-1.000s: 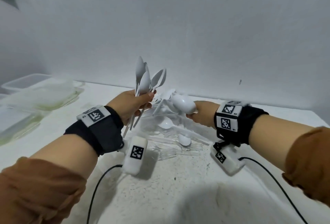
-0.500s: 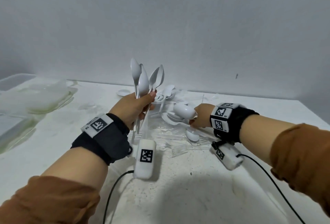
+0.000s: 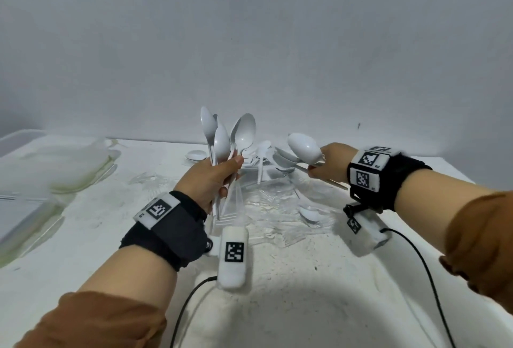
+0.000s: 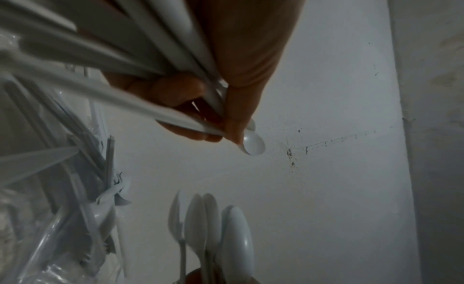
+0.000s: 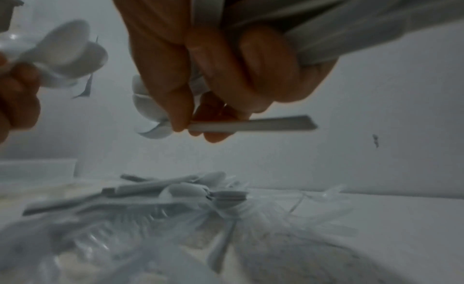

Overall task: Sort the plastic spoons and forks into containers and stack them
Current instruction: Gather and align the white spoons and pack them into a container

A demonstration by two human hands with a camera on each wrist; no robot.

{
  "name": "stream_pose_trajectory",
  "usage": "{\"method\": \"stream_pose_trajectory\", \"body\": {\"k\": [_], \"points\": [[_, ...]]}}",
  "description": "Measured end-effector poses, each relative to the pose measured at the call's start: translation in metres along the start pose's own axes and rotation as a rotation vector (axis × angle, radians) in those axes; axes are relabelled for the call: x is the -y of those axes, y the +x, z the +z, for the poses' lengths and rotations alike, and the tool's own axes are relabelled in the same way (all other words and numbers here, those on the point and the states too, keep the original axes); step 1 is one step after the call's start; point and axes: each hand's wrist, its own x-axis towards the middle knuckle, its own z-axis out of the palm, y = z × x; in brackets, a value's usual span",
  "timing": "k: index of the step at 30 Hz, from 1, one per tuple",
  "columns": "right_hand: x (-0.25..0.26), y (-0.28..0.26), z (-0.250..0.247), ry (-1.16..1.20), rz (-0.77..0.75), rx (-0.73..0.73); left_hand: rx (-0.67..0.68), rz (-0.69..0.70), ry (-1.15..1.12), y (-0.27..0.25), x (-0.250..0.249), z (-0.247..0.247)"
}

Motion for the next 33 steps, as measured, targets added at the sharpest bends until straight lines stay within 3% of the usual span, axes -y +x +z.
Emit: {"method": "stream_pose_trajectory", "body": {"k": [8, 15, 26, 33], "points": [[0.04, -0.026, 0.005, 0.535, 0.083, -0.079, 0.043, -0.033, -0.055, -0.011, -0.005, -0.02], [0.077, -0.058, 0.029, 1.083, 0.024, -0.191, -0.009, -0.052, -0.164, -0.03, -0.003, -0.034], [0.102, -0.08, 0.041, 1.147, -0.071, -0.123, 0.05, -0.009, -0.235, -0.047, -0.009, -0.022], [0.101, -0.075, 0.04, 1.168, -0.111, -0.092, 0.018, 0.012, -0.214, -0.049, -0.008, -0.012]]}}
